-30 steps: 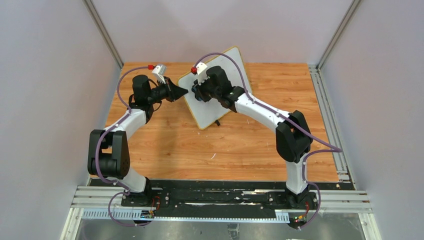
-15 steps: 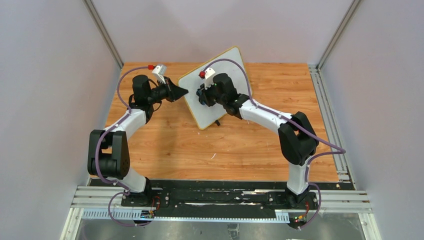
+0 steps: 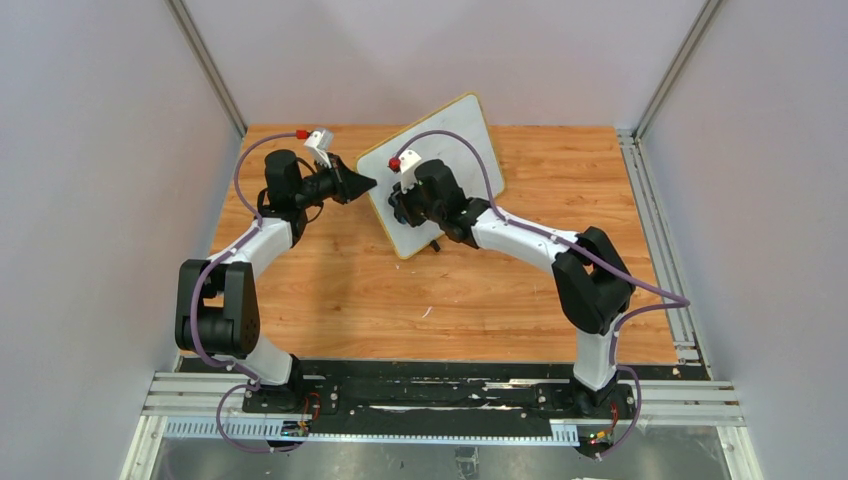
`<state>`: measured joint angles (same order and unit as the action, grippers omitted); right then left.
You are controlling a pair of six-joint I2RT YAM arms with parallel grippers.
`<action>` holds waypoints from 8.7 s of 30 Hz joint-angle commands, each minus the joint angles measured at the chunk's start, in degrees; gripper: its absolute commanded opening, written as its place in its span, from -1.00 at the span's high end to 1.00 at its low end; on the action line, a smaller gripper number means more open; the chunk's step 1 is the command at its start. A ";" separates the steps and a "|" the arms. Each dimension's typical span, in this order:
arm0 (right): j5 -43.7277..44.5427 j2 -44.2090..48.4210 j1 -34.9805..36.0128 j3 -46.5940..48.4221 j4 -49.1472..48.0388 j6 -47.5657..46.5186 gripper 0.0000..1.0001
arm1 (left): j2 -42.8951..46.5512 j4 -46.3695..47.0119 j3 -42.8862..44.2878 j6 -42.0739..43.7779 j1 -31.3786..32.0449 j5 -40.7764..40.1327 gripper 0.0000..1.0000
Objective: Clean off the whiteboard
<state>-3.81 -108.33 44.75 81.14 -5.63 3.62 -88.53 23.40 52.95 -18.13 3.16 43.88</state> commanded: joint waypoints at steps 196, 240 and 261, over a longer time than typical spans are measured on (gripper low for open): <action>2.84 15.43 -37.28 -19.97 42.15 8.91 0.25 | -1.27 -7.67 -0.91 15.05 0.97 -5.44 1.00; 8.57 21.17 -37.28 -22.35 41.75 9.96 0.27 | 6.53 -13.81 -0.34 15.90 0.00 0.72 -0.20; 14.81 35.65 -37.06 -29.76 36.59 14.72 0.28 | 20.74 -14.89 -13.01 22.95 -5.44 -31.28 -0.98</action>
<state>9.26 -72.64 7.94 52.93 31.44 16.51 -67.81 5.10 42.11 4.29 -2.09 21.50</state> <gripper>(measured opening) 0.368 0.993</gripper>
